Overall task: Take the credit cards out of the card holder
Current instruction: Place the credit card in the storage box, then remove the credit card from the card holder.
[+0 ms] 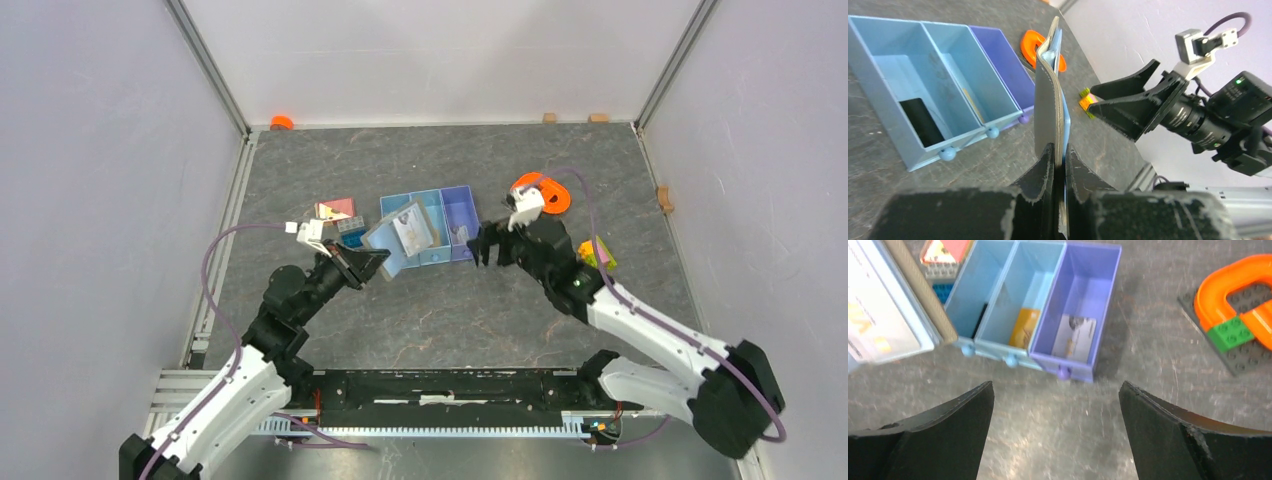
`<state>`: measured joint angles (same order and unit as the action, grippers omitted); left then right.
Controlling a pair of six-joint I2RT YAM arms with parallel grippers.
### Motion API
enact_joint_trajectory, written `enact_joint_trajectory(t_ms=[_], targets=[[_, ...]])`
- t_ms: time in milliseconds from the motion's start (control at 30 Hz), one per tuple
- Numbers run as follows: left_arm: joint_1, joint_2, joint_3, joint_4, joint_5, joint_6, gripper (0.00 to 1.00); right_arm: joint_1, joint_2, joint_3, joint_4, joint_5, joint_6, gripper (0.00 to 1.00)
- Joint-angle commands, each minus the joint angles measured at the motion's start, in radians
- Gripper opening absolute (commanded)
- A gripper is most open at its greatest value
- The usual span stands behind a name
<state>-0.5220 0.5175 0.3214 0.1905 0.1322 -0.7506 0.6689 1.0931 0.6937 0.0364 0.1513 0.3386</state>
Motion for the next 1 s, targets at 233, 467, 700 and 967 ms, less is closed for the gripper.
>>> enact_joint_trajectory(t_ms=[233, 467, 700, 967], targets=[[0.0, 0.252, 0.031, 0.352, 0.331, -0.015, 0.02, -0.032, -0.138, -0.314, 0.382, -0.222, 0.052, 0.98], [-0.001, 0.379, 0.033, 0.495, 0.439, -0.087, 0.02, -0.157, -0.14, -0.455, 0.687, -0.535, 0.186, 0.98], [-0.003, 0.47, 0.039, 0.602, 0.511, -0.154, 0.02, -0.17, -0.152, -0.516, 0.879, -0.641, 0.256, 0.95], [-0.012, 0.492, 0.048, 0.618, 0.532, -0.162, 0.02, -0.17, -0.09, -0.52, 0.966, -0.7, 0.303, 0.84]])
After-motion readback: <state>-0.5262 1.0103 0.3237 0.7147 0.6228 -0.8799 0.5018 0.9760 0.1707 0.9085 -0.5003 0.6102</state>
